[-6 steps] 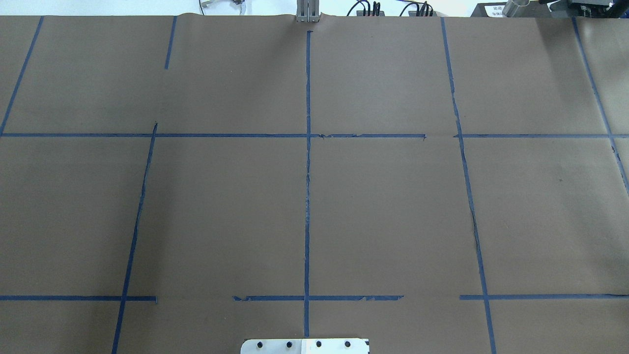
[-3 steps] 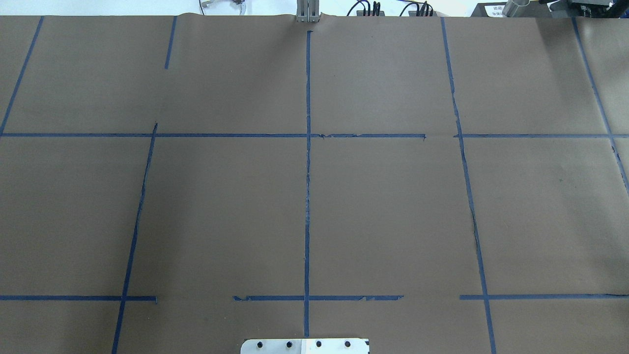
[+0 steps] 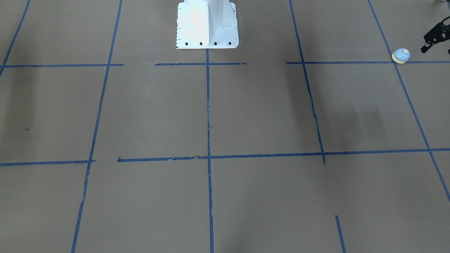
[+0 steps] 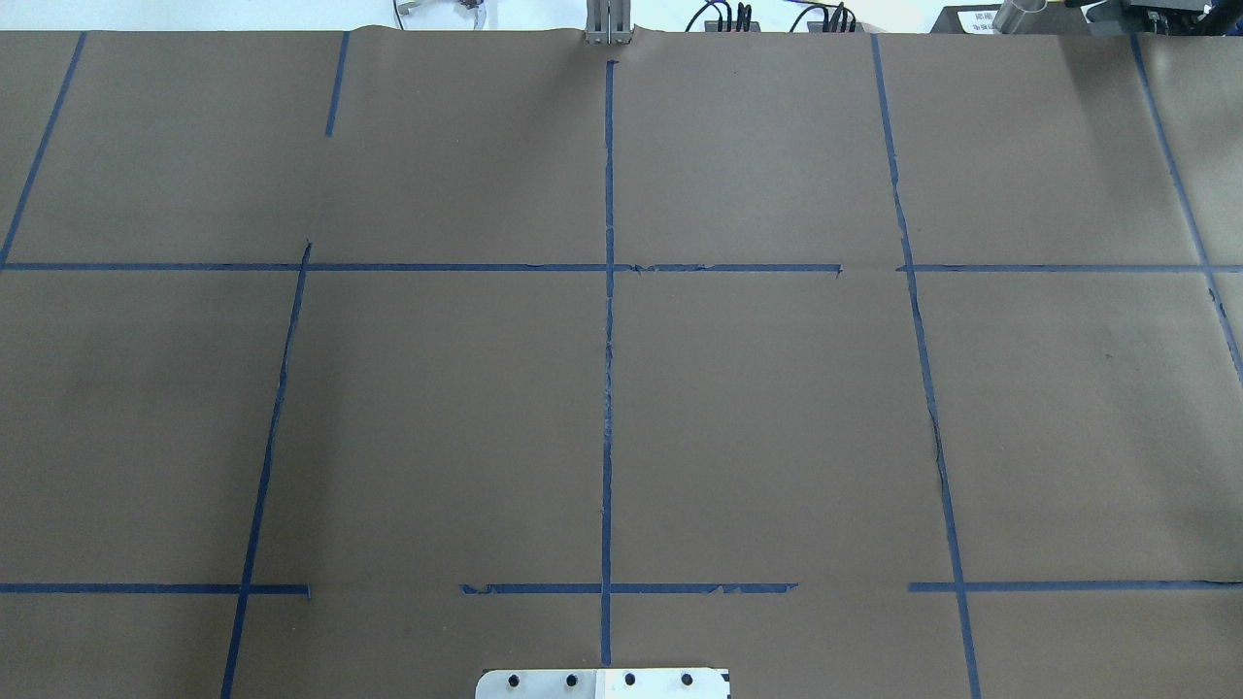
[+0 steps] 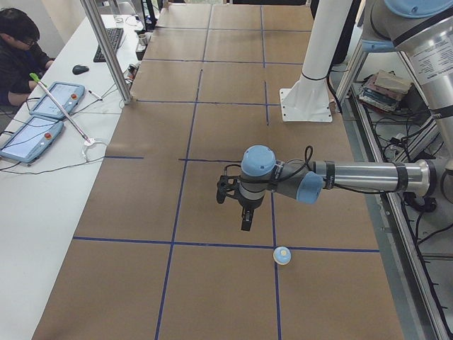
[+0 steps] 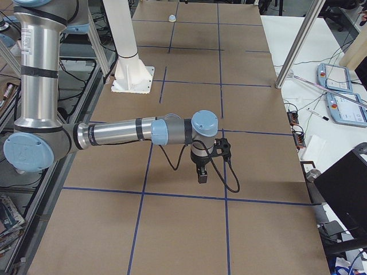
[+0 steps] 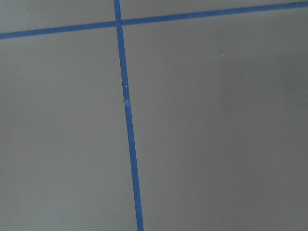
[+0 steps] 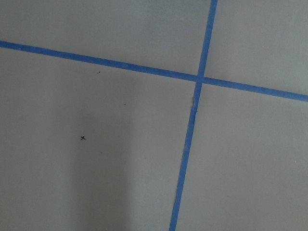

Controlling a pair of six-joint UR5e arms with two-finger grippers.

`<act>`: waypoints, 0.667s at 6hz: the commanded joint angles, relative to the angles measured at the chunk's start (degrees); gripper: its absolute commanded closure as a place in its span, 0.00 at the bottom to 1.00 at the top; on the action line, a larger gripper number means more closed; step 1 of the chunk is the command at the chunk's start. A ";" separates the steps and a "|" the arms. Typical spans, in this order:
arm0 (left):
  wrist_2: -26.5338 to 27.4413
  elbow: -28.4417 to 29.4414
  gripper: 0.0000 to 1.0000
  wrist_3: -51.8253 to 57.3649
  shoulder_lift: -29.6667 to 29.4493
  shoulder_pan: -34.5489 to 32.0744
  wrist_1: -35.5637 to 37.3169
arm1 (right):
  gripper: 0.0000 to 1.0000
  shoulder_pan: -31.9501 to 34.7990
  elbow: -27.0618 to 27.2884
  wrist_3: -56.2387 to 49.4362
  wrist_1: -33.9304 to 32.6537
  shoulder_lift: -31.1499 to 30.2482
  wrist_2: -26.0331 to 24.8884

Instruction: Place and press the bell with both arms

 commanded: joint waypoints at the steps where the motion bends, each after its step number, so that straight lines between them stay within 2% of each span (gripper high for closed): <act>1: 0.56 6.10 0.00 -1.71 2.26 5.69 -6.56 | 0.00 0.00 -0.01 -0.15 0.21 -0.23 0.01; 2: 0.48 11.98 0.00 -1.89 2.35 7.80 -13.21 | 0.00 0.00 -0.01 -0.23 0.30 -0.14 0.01; 4: 0.48 16.77 0.00 -1.63 2.35 14.55 -16.00 | 0.00 0.00 0.08 -0.32 0.30 -0.14 0.01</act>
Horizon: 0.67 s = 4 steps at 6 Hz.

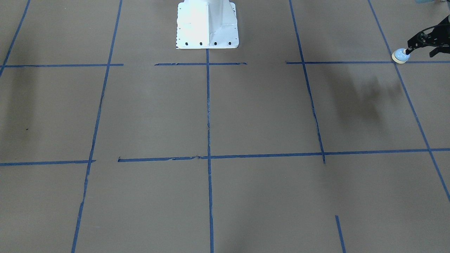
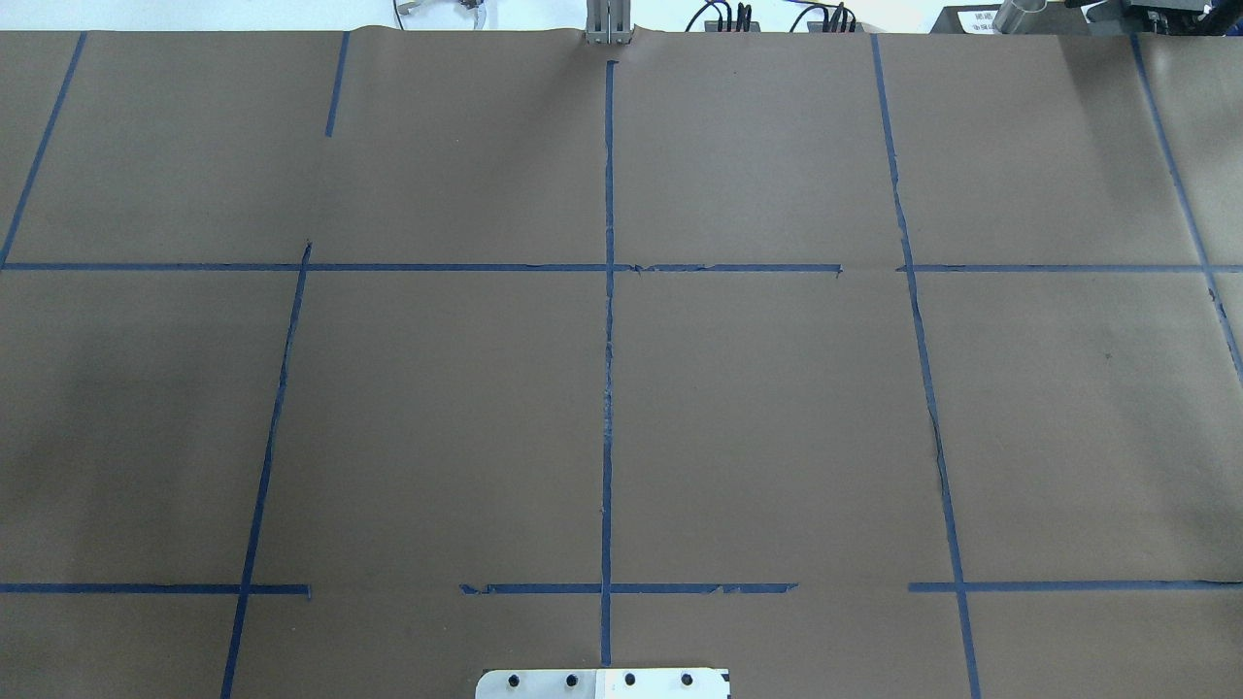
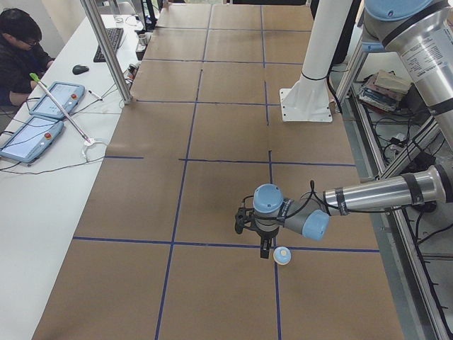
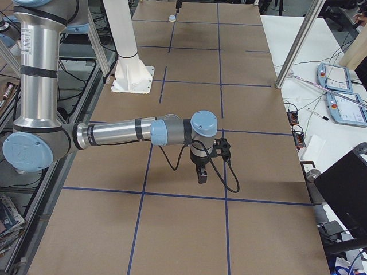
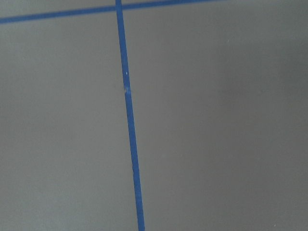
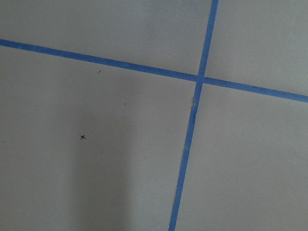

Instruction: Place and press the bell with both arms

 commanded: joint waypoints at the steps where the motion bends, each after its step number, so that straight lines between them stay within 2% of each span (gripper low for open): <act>1: -0.09 2.33 0.00 0.12 0.11 6.06 -1.16 | 0.00 0.00 0.03 -0.20 0.01 0.05 -0.09; 4: -0.09 4.61 0.00 0.30 0.03 10.21 -1.16 | 0.00 0.00 0.21 -0.12 0.01 0.05 -0.09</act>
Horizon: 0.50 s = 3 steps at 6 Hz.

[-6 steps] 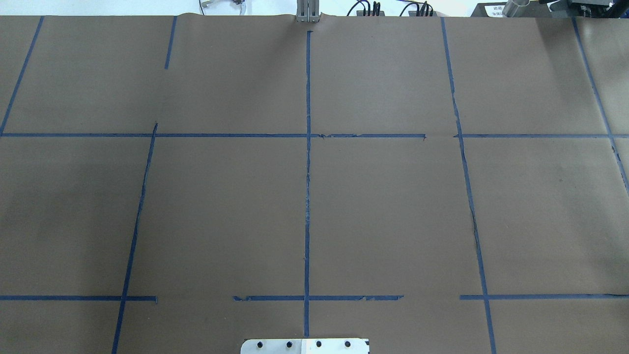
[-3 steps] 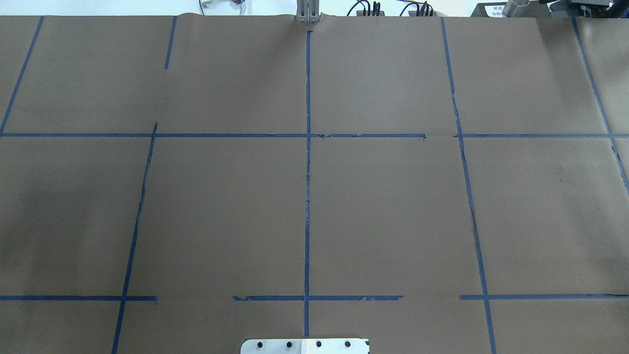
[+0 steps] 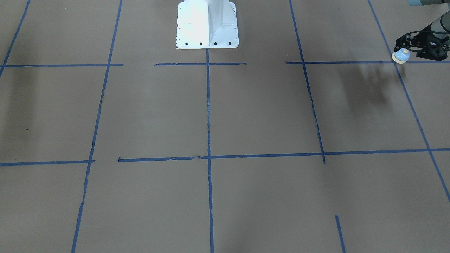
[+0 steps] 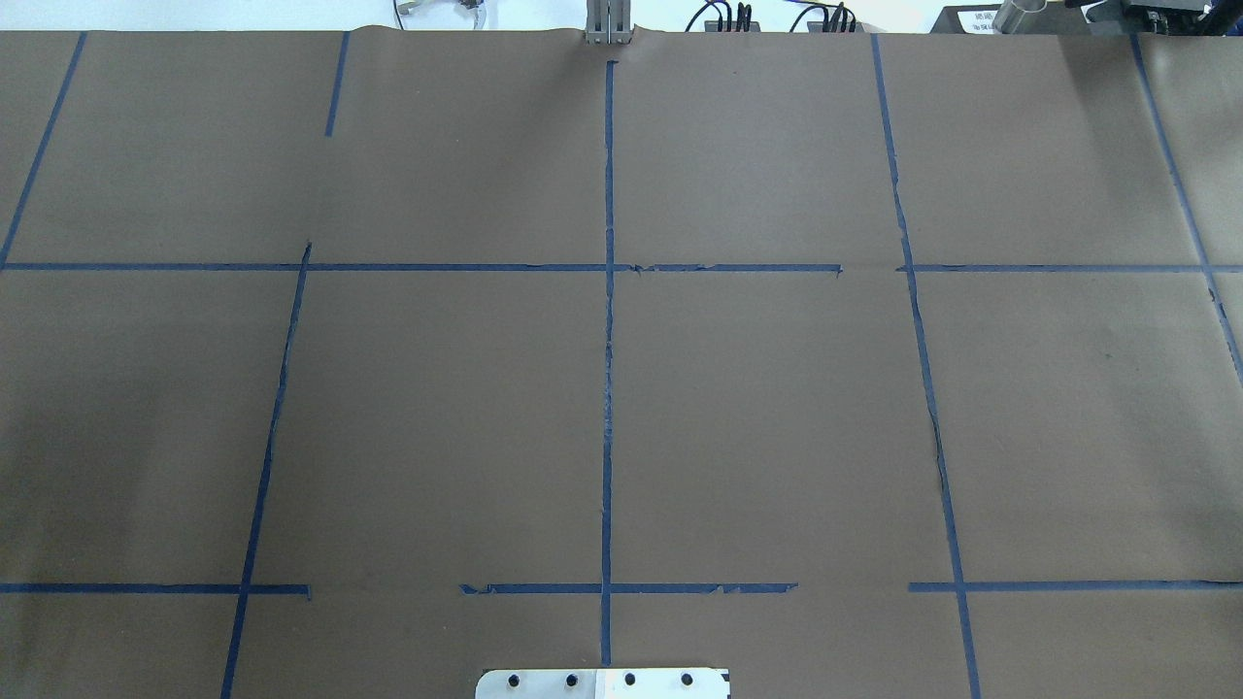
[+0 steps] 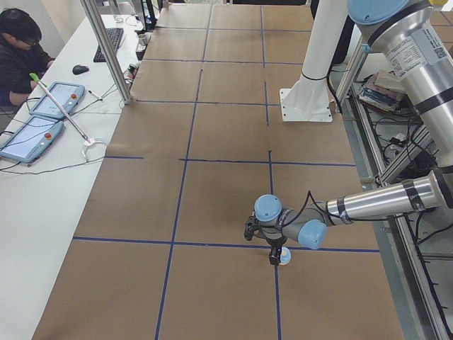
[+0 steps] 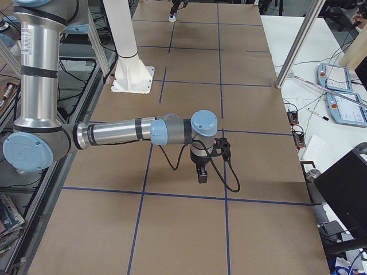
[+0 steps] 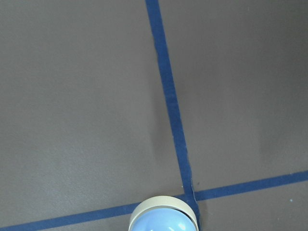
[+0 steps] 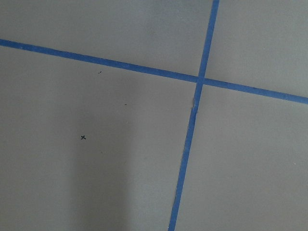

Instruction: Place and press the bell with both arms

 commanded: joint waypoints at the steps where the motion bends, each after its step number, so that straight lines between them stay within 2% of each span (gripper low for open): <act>1: 0.00 1.76 0.00 0.08 -0.44 2.79 0.00 | 0.00 0.00 0.34 0.19 0.00 0.00 0.00; 3: 0.09 4.48 0.00 0.08 -3.33 4.12 0.00 | 0.00 0.00 0.51 0.19 0.00 0.00 0.00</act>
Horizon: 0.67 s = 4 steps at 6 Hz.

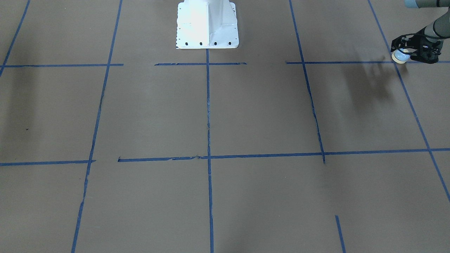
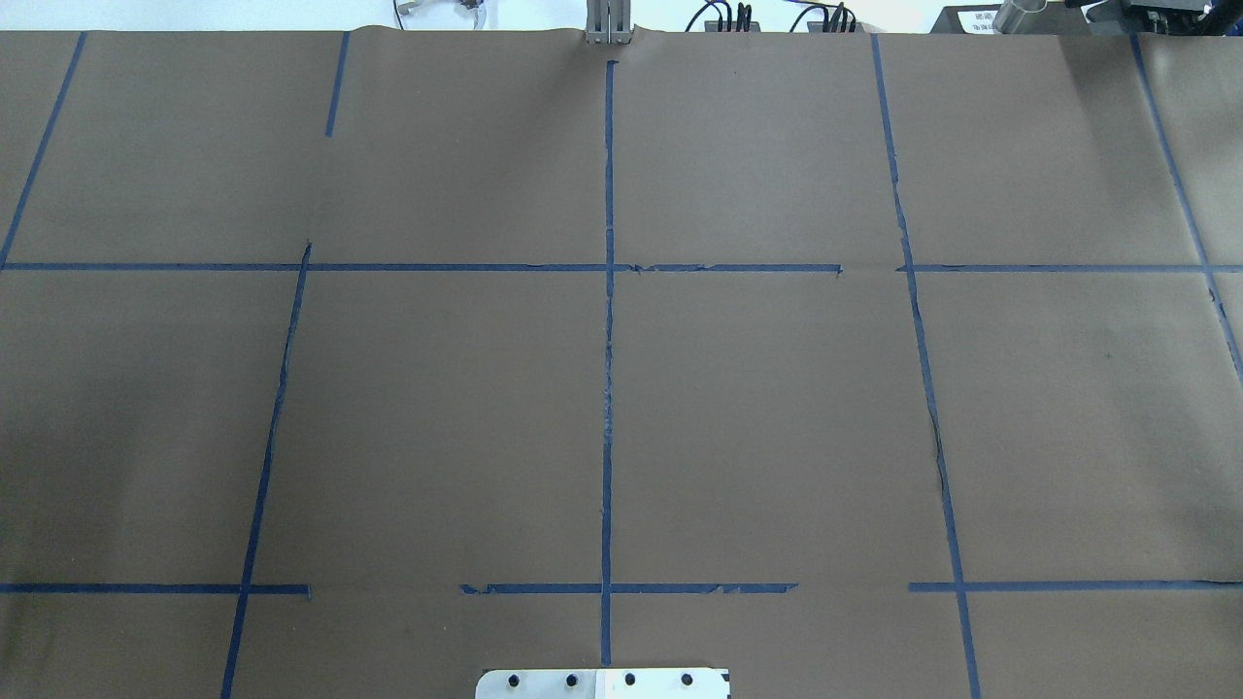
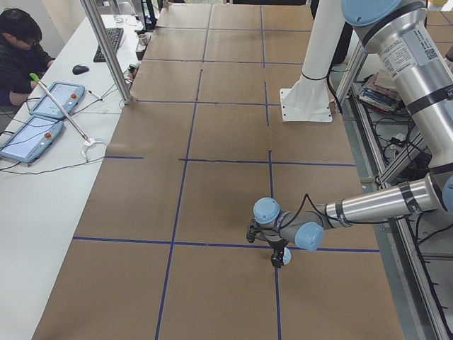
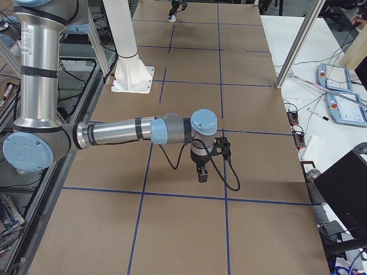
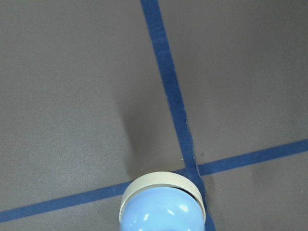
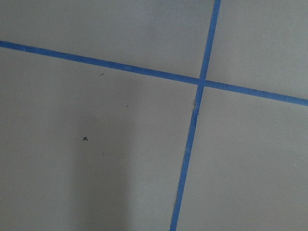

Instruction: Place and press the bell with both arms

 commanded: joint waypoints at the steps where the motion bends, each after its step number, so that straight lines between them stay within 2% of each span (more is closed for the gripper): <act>1: 0.11 2.48 0.00 0.04 -2.38 0.59 0.00 | 0.00 0.00 0.53 0.10 0.00 -0.09 0.00; 4: 0.02 2.67 0.00 0.22 -2.13 1.03 0.00 | 0.00 0.00 1.06 0.19 -0.09 -0.09 0.00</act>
